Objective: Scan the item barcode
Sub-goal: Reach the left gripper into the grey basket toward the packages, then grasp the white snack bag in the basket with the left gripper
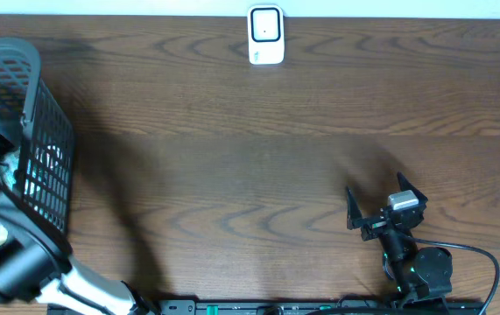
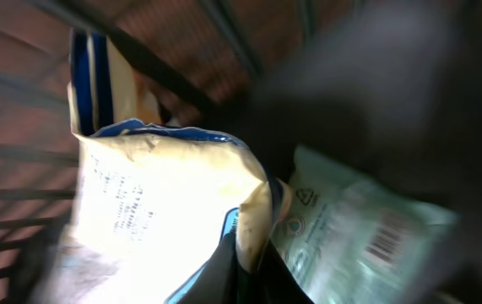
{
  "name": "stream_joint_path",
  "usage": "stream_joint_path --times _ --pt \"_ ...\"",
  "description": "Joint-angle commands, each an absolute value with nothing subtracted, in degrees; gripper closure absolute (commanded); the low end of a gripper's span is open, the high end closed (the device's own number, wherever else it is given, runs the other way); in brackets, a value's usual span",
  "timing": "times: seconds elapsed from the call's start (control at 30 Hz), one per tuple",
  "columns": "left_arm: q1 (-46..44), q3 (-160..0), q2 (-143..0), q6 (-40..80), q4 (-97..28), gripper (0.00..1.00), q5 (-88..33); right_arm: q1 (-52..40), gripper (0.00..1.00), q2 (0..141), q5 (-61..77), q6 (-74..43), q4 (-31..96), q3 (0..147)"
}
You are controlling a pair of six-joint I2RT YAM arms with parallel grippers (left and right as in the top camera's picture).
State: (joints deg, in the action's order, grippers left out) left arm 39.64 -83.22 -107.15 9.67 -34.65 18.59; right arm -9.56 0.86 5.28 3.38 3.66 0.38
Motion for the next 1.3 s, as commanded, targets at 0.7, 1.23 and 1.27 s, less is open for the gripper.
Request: stream_joint_path --times 0.7,1.23,1.27 --pt "39.4 -84.2 -60.4 37.3 -19.7 0.92 -21.5 -10.0 0.01 0.6 5.0 2.9 3.9 0.3" --pt "39.5 -84.2 -84.0 30.0 -41.6 0.01 13.0 -10.0 0.01 0.6 5.0 2.9 3.9 0.3" --pt "39.5 -84.2 -87.2 30.0 -42.8 0.01 13.0 -10.0 0.01 0.6 5.0 2.9 3.9 0.3"
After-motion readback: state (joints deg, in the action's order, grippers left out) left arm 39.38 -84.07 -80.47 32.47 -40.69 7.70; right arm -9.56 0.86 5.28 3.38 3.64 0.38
